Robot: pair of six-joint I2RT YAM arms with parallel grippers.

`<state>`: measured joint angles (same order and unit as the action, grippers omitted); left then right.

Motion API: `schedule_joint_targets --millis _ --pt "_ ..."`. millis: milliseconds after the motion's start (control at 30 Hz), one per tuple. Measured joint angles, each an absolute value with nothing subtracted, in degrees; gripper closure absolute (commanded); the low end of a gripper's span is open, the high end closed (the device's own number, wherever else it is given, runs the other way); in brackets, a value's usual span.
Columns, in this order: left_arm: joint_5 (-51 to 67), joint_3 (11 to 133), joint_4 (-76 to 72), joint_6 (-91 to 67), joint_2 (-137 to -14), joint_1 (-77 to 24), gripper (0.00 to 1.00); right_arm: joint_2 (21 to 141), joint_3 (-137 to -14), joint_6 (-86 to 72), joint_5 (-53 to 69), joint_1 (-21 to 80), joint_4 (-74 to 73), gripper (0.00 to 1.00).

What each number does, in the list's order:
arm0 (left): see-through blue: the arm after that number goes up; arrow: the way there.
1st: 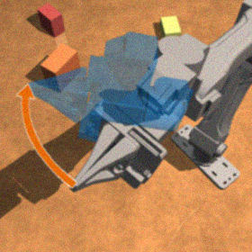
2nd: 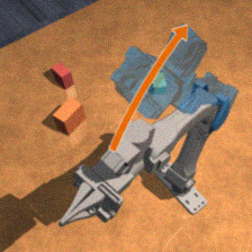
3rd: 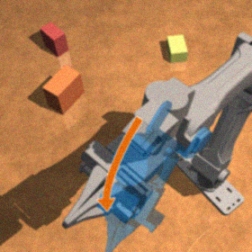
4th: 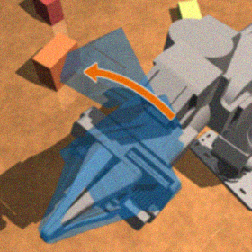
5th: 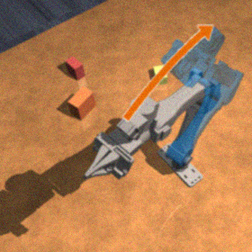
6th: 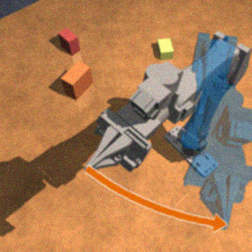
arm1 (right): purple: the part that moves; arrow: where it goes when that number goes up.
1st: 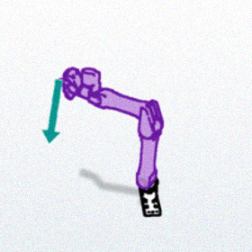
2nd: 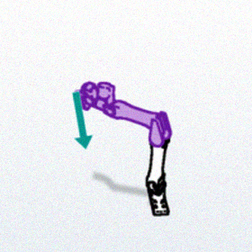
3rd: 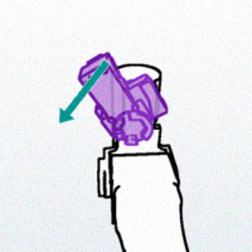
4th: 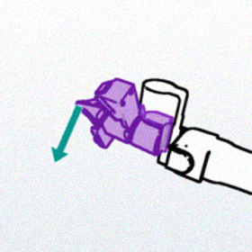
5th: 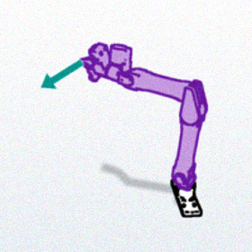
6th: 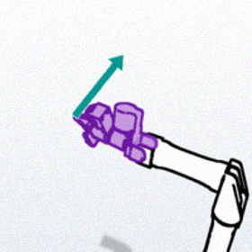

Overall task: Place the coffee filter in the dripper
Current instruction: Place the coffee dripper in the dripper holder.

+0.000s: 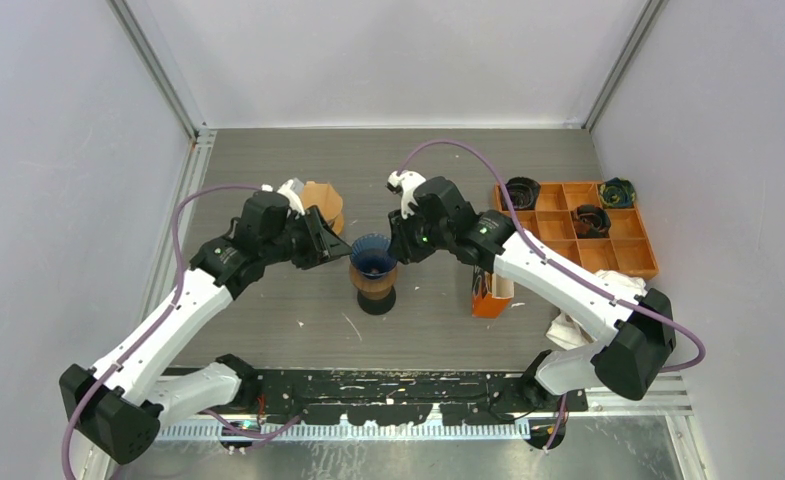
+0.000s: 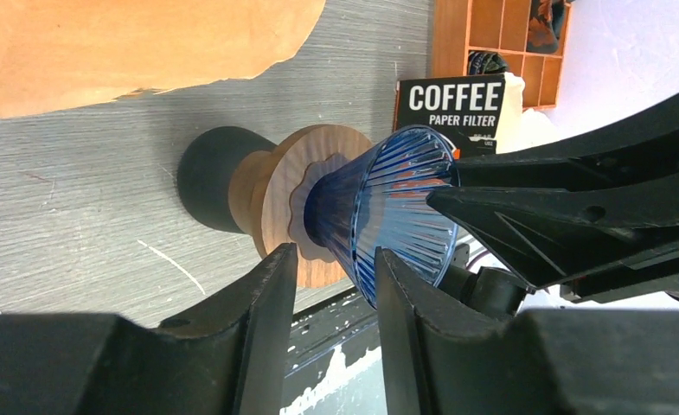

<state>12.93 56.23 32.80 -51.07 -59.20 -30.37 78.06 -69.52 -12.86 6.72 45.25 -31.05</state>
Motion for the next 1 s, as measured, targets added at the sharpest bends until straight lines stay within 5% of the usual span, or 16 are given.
schedule_joint_targets --millis 1000 --pt "11.9 55.9 31.5 -50.2 -63.9 -33.0 0.90 79.9 -70.7 -13.7 8.6 44.9 -29.3 0.88"
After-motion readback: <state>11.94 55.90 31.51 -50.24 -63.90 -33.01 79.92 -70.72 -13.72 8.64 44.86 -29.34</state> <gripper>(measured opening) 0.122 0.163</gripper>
